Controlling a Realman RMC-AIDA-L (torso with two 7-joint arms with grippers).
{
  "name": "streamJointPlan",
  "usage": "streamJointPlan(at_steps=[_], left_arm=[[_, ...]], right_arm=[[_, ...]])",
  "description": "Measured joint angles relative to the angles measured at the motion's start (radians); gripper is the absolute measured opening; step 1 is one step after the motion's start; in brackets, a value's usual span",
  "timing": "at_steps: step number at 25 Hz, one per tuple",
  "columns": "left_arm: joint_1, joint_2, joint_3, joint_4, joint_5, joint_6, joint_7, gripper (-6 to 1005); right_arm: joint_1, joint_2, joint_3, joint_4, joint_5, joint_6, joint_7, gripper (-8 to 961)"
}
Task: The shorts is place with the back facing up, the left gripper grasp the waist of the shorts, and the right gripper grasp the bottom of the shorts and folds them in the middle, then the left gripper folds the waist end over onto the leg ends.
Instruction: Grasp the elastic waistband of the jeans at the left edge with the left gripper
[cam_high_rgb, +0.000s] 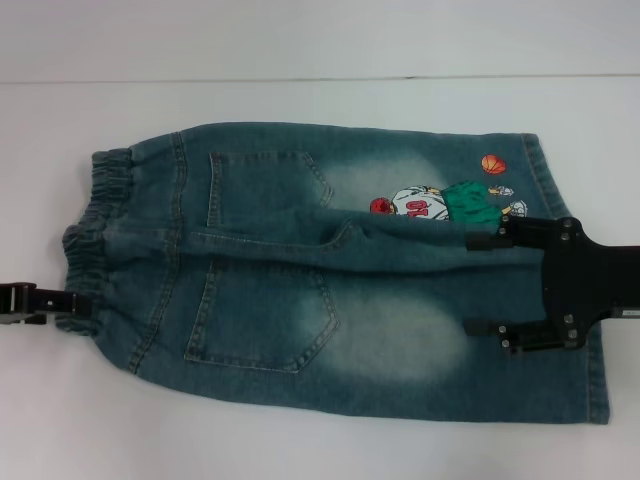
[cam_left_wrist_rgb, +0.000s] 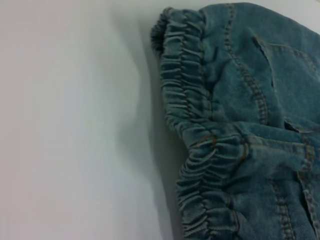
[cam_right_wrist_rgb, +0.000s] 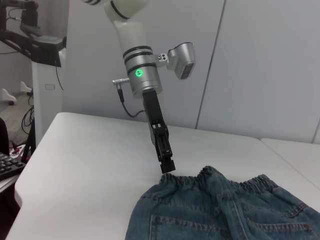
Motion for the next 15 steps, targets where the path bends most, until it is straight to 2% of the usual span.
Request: streamJointPlan(at_steps=[15], left_arm=[[-0.018, 0.005, 0.008, -0.001, 0.014, 0.006, -0.033, 712]], right_arm=[[-0.001, 0.002, -0.001, 0.001, -0.001, 0.008, -0.006, 861]])
